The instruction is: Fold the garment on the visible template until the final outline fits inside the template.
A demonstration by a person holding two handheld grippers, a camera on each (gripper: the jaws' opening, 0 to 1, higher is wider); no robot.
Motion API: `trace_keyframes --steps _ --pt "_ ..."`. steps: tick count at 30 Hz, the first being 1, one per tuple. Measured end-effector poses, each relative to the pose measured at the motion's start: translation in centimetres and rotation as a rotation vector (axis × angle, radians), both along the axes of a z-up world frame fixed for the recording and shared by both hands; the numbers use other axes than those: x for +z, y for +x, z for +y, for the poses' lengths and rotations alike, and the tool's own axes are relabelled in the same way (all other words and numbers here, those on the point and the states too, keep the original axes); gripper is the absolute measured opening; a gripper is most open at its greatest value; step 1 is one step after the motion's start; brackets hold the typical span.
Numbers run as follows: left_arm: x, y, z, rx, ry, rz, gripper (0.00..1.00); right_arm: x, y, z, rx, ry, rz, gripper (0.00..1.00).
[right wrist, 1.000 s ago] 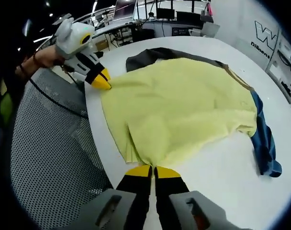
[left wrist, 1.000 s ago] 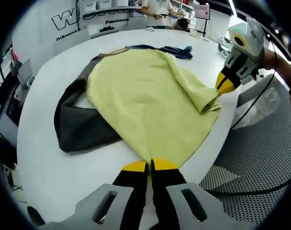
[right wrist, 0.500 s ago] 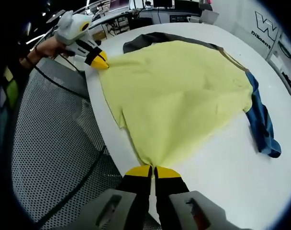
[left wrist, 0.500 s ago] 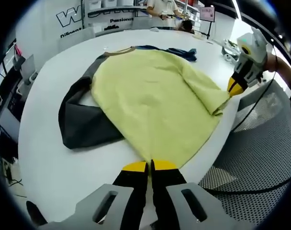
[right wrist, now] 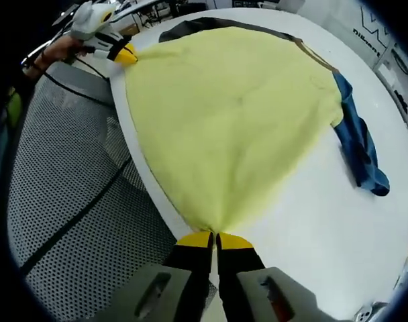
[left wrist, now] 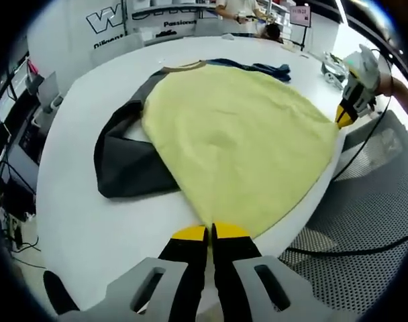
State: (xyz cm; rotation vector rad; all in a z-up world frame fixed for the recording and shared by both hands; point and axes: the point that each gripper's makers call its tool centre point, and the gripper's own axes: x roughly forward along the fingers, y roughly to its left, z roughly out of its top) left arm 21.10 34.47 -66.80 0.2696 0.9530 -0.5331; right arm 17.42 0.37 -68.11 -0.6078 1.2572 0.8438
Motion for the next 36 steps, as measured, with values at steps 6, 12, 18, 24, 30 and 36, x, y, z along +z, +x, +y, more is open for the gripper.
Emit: trace_keyframes --steps 6,12,18,24,30,36 --pt "0.1 -0.3 0.1 0.013 0.002 0.005 0.00 -0.1 -0.3 0.0 -0.006 -0.009 0.014 0.00" --pt "-0.4 -0.8 0.3 0.003 0.026 0.016 0.00 -0.3 -0.4 -0.2 -0.028 -0.007 0.029 0.00" --pt "-0.7 -1.2 0.7 0.016 0.044 0.032 0.00 -0.4 -0.7 0.3 -0.030 0.009 0.039 0.00" --pt "-0.8 -1.6 0.7 0.025 0.039 0.049 0.00 -0.4 -0.8 0.1 -0.029 -0.021 0.039 0.00" --pt "-0.8 -2.2 0.6 0.018 0.038 0.070 0.00 -0.5 -0.8 -0.4 -0.027 -0.073 0.041 0.00" --pt "-0.8 -2.3 0.3 -0.075 0.106 0.043 0.00 -0.5 -0.8 -0.5 -0.048 -0.074 0.031 0.00"
